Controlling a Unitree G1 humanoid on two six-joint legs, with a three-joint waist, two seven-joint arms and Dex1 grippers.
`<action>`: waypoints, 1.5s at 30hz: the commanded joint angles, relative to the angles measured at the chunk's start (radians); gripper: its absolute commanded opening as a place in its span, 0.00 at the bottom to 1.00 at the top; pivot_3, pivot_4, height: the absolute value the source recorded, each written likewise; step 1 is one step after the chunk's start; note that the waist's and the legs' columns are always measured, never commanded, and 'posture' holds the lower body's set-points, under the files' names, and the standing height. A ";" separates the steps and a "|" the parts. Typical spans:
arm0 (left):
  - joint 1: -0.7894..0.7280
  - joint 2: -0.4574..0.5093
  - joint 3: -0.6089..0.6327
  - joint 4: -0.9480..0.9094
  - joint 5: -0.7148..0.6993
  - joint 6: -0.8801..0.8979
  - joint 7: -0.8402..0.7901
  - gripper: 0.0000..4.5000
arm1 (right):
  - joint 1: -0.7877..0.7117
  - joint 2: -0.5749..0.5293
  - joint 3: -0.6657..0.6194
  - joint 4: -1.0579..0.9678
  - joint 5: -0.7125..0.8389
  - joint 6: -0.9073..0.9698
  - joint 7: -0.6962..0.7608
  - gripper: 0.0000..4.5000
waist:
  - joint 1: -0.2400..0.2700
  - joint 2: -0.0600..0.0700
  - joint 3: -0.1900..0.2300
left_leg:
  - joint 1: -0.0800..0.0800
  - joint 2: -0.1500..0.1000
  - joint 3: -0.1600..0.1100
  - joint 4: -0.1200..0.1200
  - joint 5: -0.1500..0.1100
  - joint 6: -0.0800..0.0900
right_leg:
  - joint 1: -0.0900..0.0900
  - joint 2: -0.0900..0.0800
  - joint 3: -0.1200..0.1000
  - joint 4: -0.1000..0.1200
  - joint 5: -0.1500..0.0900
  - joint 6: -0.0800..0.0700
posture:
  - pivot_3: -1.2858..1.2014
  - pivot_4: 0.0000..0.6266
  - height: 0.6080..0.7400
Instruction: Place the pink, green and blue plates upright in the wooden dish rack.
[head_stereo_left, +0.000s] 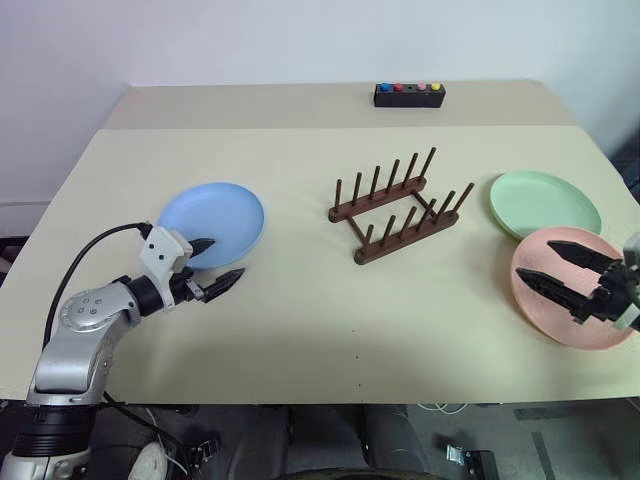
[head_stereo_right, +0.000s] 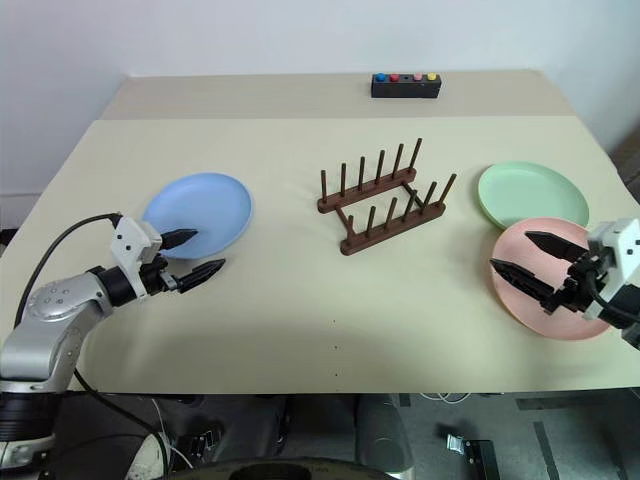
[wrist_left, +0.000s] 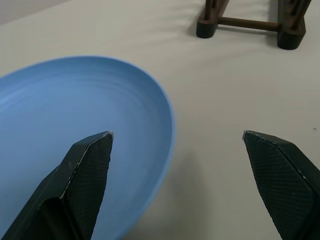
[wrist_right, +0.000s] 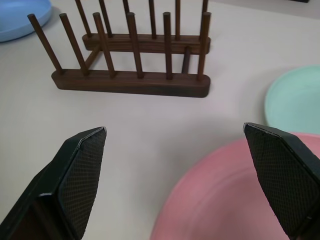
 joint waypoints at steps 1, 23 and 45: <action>-0.015 0.015 0.016 -0.024 -0.015 -0.003 -0.013 0.95 | 0.004 -0.014 -0.036 -0.041 0.017 -0.003 -0.006 1.00 | -0.001 0.000 0.000 | 0.000 0.000 0.000 0.000 0.000 0.000 | 0.000 0.000 0.000 0.000 0.000 0.000 | 0.52 0.24 1.00; -0.034 0.034 0.014 -0.034 -0.033 0.022 -0.054 0.95 | 0.056 0.034 -0.021 -0.130 0.038 -0.001 -0.053 1.00 | 0.000 0.000 0.000 | 0.000 0.000 0.000 0.000 0.000 0.000 | 0.000 0.000 0.000 0.000 0.000 0.000 | 0.52 0.24 1.00; -0.462 -0.356 -0.546 0.284 0.289 0.087 0.064 0.95 | 0.182 0.167 -0.016 -0.525 0.119 0.065 -0.259 1.00 | 0.004 -0.001 0.001 | 0.000 0.000 0.000 0.002 0.000 0.000 | 0.001 0.000 0.000 -0.001 0.000 0.001 | 0.52 0.24 1.00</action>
